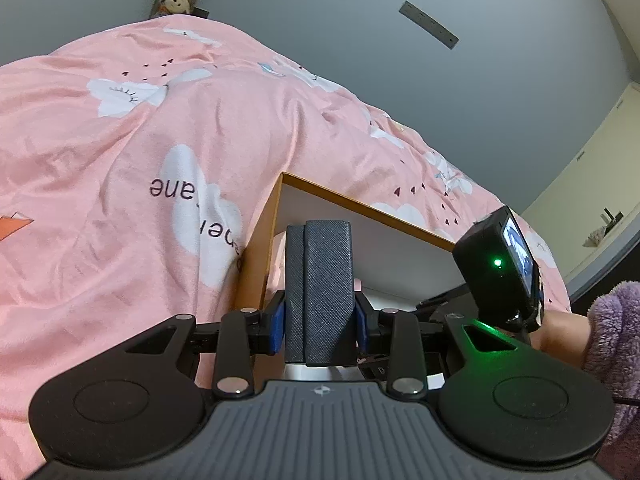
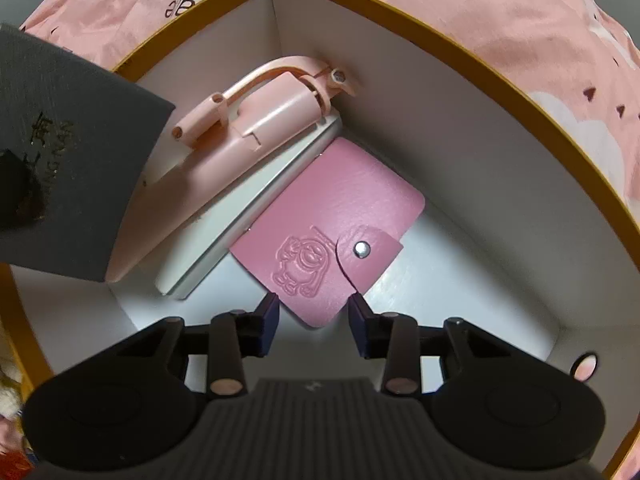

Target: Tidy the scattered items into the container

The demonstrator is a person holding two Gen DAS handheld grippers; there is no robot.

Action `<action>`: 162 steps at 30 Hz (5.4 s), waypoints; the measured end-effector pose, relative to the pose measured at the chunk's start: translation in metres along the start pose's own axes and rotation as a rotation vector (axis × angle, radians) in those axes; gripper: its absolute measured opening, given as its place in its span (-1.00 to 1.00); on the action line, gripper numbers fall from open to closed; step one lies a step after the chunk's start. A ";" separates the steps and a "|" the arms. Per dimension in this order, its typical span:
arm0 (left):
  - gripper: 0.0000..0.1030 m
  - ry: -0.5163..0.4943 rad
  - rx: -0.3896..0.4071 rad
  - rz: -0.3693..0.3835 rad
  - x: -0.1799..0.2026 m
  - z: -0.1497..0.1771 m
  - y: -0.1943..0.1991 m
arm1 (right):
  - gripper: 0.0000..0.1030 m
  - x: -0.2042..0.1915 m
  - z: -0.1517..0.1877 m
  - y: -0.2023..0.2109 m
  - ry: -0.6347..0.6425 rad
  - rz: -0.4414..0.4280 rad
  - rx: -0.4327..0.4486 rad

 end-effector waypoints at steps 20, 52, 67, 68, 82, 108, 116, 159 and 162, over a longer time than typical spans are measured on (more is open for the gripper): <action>-0.26 -0.083 -0.203 0.111 0.037 -0.032 -0.100 | -0.20 0.054 0.055 0.048 -0.114 -0.020 0.130; 0.17 -0.181 -0.269 0.108 0.043 -0.030 -0.117 | -0.14 0.041 0.016 -0.002 -0.178 -0.101 0.219; -0.08 -0.136 -0.221 0.097 0.022 -0.036 -0.086 | -0.20 0.037 0.015 -0.001 -0.193 -0.081 0.244; -0.09 -0.142 -0.220 0.091 0.022 -0.036 -0.086 | -0.21 0.037 0.013 -0.002 -0.202 -0.074 0.246; -0.09 -0.179 -0.213 0.024 0.023 -0.030 -0.076 | -0.28 0.030 0.008 0.002 -0.289 -0.081 0.210; -0.08 -0.330 -0.144 -0.064 0.050 -0.019 0.044 | -0.01 -0.012 0.073 0.105 -0.420 0.024 0.363; -0.08 -0.384 -0.060 -0.097 0.055 0.014 0.099 | -0.01 -0.051 0.128 0.141 -0.462 -0.006 0.492; -0.98 -0.411 -0.191 0.040 0.044 0.160 0.110 | -0.36 -0.160 0.280 0.103 -0.511 0.032 0.553; -0.99 -0.360 -0.140 0.047 0.040 0.145 0.117 | -0.36 -0.163 0.274 0.103 -0.482 0.018 0.563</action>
Point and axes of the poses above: each gripper's, at about its wrist camera, not at the fingertips, and y roughly against the way its jaws point, x to its right, z to its underside, the point moved 4 cm from there along -y, roughly the way its jaws point, and after that the axes turned 4 degrees about -x, right-handed, at the moved point
